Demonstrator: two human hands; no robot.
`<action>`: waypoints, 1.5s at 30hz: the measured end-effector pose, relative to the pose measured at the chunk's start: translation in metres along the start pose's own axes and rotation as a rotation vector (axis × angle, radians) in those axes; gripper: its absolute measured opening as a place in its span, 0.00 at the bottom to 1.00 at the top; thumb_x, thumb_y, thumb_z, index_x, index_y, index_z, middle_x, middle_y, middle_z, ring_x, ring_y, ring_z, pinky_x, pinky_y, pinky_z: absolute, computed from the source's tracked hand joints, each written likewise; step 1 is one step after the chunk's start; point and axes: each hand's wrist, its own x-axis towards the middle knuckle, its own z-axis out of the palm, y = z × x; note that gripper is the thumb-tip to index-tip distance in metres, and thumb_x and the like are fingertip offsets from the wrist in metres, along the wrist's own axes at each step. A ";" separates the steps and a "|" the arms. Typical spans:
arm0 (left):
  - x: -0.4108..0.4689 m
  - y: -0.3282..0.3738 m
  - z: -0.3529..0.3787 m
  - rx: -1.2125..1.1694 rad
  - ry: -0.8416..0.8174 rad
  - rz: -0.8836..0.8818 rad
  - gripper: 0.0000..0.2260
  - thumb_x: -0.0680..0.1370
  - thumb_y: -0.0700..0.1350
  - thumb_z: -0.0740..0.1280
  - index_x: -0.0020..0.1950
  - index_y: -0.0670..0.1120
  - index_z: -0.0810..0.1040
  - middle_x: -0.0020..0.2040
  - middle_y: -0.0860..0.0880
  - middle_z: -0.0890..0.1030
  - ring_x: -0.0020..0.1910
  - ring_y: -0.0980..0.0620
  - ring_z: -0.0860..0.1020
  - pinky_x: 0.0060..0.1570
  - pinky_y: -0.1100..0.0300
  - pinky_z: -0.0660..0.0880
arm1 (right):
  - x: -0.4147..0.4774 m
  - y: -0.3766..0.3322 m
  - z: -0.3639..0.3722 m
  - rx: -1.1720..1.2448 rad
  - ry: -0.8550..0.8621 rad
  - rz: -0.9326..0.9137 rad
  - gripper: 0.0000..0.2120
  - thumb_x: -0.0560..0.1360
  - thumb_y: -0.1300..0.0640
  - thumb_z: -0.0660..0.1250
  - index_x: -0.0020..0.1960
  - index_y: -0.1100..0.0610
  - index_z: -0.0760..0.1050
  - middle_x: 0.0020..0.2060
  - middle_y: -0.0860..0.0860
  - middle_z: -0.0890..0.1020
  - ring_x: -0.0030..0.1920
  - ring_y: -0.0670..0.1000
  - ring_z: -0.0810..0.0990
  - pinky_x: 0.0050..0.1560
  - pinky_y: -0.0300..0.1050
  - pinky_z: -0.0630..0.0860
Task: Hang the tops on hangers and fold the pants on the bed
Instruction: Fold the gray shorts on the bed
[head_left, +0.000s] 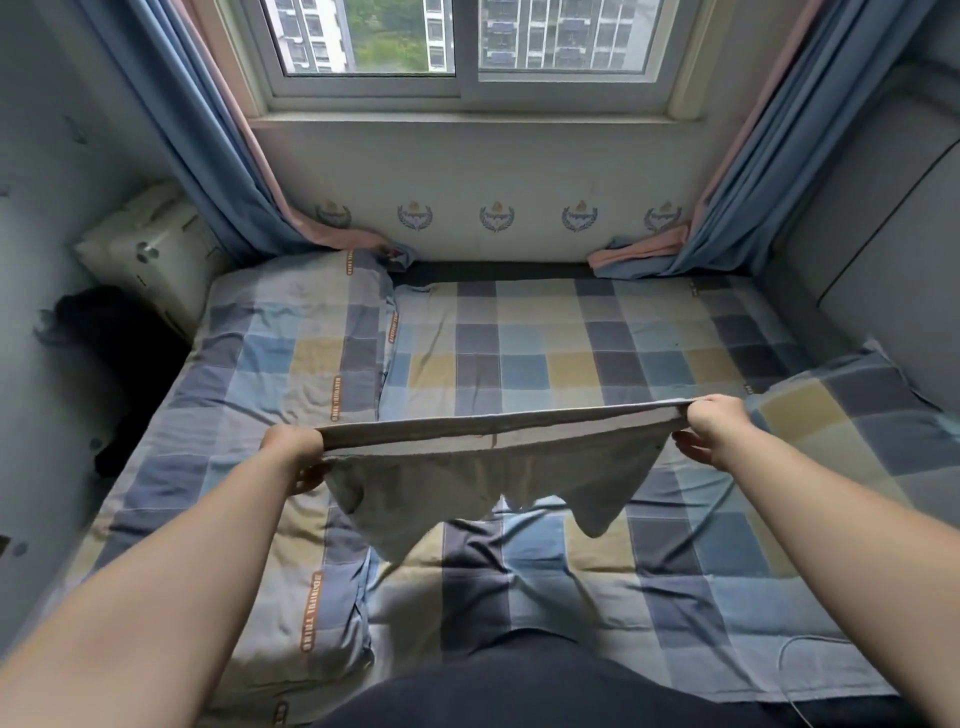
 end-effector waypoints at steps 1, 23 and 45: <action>0.001 0.000 0.001 -0.050 -0.034 -0.059 0.09 0.80 0.34 0.58 0.59 0.38 0.72 0.42 0.36 0.79 0.28 0.44 0.79 0.21 0.60 0.75 | 0.003 0.001 0.001 0.098 -0.006 0.064 0.08 0.80 0.65 0.60 0.56 0.58 0.75 0.47 0.59 0.81 0.39 0.57 0.82 0.28 0.45 0.77; -0.009 0.025 0.006 -0.281 -0.352 0.088 0.12 0.76 0.32 0.54 0.49 0.40 0.76 0.44 0.43 0.74 0.40 0.49 0.74 0.40 0.60 0.76 | -0.003 -0.007 -0.011 0.220 -0.551 -0.016 0.11 0.79 0.70 0.58 0.53 0.62 0.77 0.45 0.58 0.81 0.45 0.55 0.81 0.40 0.43 0.84; -0.013 0.034 0.037 -0.308 -0.117 0.232 0.12 0.80 0.44 0.65 0.58 0.40 0.82 0.54 0.41 0.83 0.54 0.42 0.81 0.59 0.46 0.77 | -0.013 -0.025 0.019 -0.417 -0.048 -0.638 0.10 0.76 0.62 0.63 0.37 0.60 0.70 0.31 0.52 0.73 0.35 0.52 0.69 0.35 0.47 0.66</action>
